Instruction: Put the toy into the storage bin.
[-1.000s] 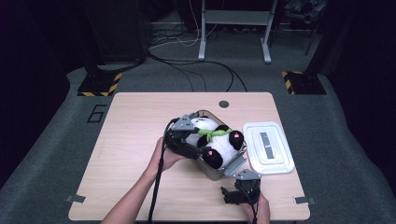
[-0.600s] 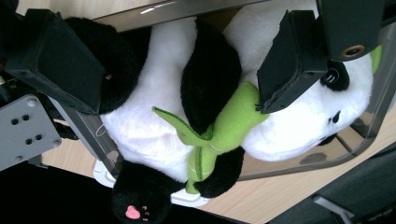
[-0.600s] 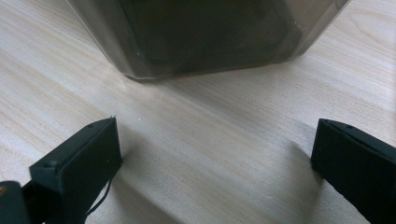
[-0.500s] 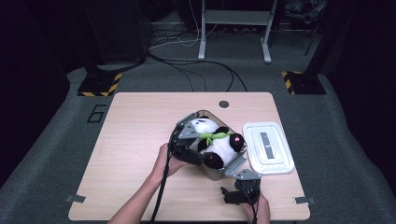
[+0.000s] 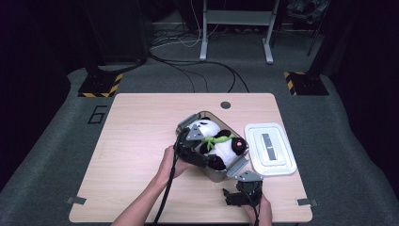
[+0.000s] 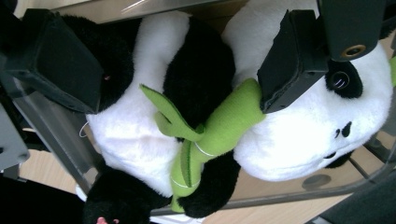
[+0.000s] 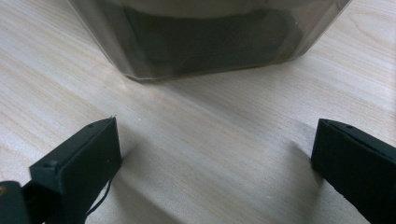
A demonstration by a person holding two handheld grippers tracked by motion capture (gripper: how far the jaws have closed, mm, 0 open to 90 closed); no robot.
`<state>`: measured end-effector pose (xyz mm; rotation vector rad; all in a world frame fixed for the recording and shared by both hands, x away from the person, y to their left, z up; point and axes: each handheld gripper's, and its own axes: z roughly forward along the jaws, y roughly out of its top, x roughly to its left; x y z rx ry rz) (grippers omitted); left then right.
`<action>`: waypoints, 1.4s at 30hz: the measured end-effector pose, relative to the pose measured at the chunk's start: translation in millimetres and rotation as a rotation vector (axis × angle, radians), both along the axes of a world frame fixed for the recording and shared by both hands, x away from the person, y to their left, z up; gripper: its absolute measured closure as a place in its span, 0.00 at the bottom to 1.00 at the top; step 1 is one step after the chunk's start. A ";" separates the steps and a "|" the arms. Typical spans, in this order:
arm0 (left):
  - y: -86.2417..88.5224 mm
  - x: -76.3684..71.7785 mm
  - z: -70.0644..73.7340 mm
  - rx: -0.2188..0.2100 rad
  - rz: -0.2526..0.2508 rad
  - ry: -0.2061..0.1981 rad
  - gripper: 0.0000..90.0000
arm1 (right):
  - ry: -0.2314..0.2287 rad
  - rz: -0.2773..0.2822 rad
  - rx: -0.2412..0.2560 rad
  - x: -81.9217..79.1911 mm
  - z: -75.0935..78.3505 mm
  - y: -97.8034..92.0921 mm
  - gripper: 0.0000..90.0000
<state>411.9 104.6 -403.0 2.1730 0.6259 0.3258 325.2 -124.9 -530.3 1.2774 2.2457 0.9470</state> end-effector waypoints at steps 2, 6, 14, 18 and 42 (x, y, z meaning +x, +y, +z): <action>1.0 -0.3 2.0 -0.007 0.001 0.003 0.16 | 0.000 0.000 0.000 0.0 0.0 0.0 0.01; 3.0 0.4 10.3 -0.038 0.008 -0.001 0.16 | 0.000 0.000 0.000 0.0 0.0 0.0 0.01; -10.7 14.3 22.8 -0.020 0.021 0.019 0.16 | 0.001 -0.001 0.001 0.1 0.1 0.1 0.01; -21.2 21.9 13.4 0.032 0.014 0.055 0.17 | 0.001 -0.001 0.001 0.0 0.1 0.1 0.01; -27.6 21.9 5.3 0.052 0.013 0.087 0.17 | 0.000 0.000 0.000 0.0 0.0 0.0 0.01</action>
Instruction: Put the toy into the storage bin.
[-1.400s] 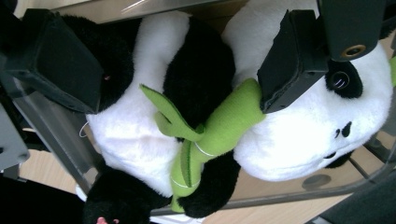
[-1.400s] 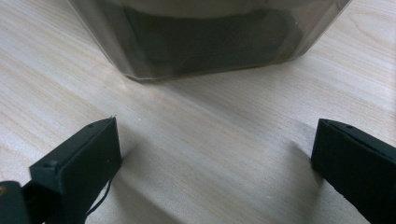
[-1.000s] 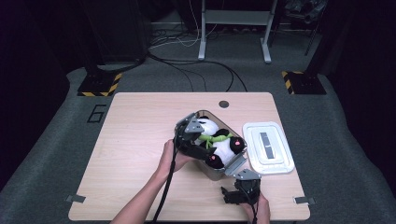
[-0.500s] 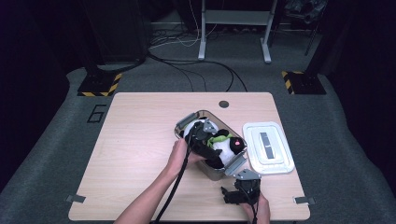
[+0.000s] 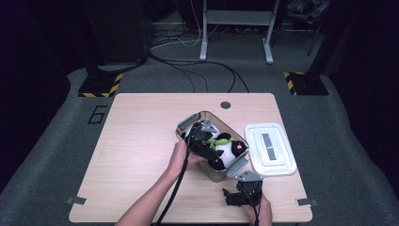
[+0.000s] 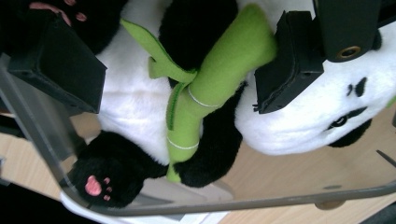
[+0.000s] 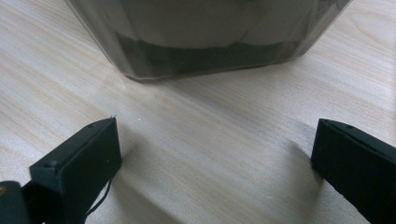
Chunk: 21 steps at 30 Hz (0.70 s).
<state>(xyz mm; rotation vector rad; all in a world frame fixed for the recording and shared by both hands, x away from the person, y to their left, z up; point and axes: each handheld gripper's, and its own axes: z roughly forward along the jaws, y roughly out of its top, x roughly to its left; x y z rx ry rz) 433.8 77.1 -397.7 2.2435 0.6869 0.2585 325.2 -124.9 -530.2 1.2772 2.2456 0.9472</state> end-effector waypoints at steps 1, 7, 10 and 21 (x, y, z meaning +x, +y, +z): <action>0.9 -0.4 0.5 -0.004 -0.001 -0.002 0.17 | 0.001 -0.001 0.001 0.0 0.0 0.1 0.01; 3.9 -7.3 2.9 -0.021 -0.008 -0.010 0.17 | 0.001 -0.001 0.000 0.0 0.0 0.1 0.01; 3.9 -13.7 3.2 -0.014 -0.014 -0.014 0.17 | 0.003 -0.002 0.001 -0.2 0.2 0.2 0.01; -0.6 -16.2 -13.8 0.054 -0.002 -0.007 0.18 | 0.000 0.000 0.000 0.0 0.0 0.0 0.01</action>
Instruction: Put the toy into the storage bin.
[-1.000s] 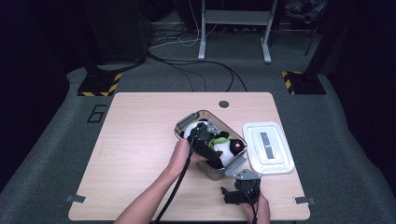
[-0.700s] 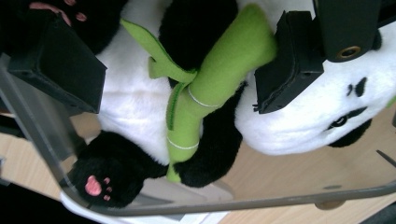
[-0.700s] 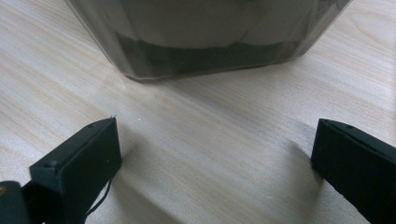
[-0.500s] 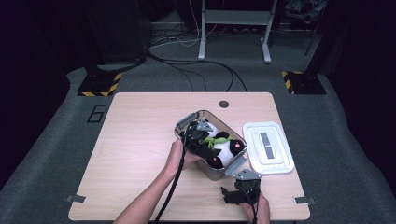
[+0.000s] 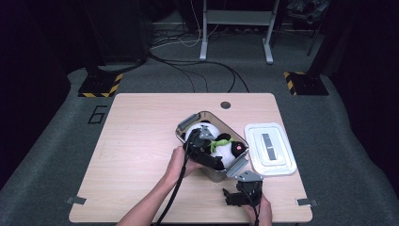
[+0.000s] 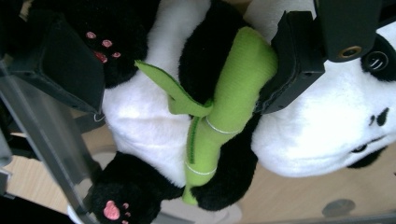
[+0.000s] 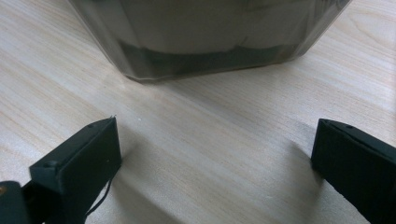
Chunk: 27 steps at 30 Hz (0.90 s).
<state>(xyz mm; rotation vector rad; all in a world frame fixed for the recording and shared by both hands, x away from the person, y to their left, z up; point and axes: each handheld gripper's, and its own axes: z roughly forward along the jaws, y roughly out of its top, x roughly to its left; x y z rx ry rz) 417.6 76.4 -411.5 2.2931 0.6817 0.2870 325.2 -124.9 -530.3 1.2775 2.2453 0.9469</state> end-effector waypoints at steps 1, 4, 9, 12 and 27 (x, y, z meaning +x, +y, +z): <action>-1.7 0.1 -2.3 0.013 0.003 0.001 0.18 | 0.000 0.000 0.000 0.0 0.0 0.0 0.01; -7.2 -0.1 -6.9 0.048 0.009 -0.012 0.18 | 0.000 0.001 0.000 0.0 0.0 0.0 0.01; -7.8 2.1 -4.4 0.050 0.004 -0.011 0.18 | 0.002 0.000 0.001 -0.1 0.1 0.0 0.01; -1.4 4.3 1.5 0.011 0.007 -0.013 0.19 | 0.001 0.002 0.001 0.1 0.1 -0.1 0.01; 16.4 33.2 4.0 -0.031 0.118 0.043 0.18 | 0.001 0.002 0.001 0.1 0.1 -0.1 0.01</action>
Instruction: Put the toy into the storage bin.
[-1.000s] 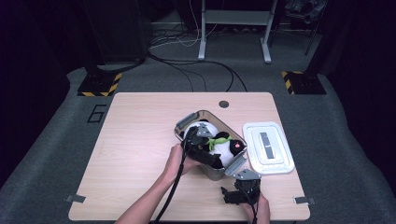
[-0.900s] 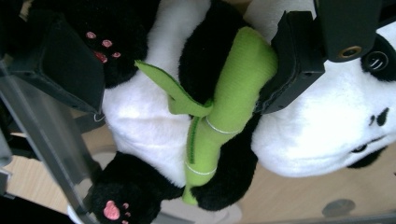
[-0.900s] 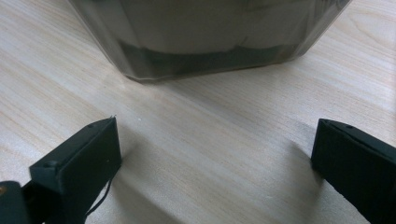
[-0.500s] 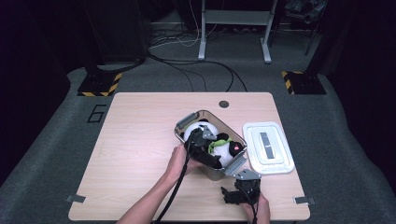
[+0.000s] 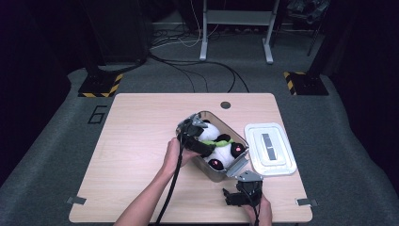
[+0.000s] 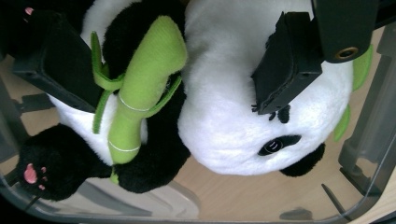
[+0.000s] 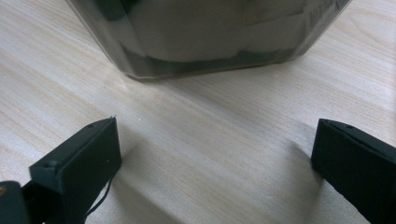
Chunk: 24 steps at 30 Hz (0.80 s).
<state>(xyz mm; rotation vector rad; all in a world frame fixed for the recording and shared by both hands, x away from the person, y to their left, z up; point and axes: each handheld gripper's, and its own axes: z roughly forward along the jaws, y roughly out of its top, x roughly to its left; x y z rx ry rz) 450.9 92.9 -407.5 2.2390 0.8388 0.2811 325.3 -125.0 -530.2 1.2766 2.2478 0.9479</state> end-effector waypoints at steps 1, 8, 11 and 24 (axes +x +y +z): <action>-1.7 0.8 -1.4 0.012 0.001 0.003 0.18 | 0.000 0.000 0.000 0.0 0.0 0.0 0.01; -5.2 5.5 -6.8 0.036 0.008 0.021 0.18 | 0.001 -0.002 0.000 0.0 0.0 0.1 0.01; -1.5 5.2 -5.2 0.012 0.003 0.014 0.18 | 0.000 0.000 0.000 0.1 0.0 -0.1 0.01; 30.8 -18.9 12.3 -0.099 0.010 -0.066 0.17 | -0.001 0.002 0.001 0.2 -0.1 -0.2 0.01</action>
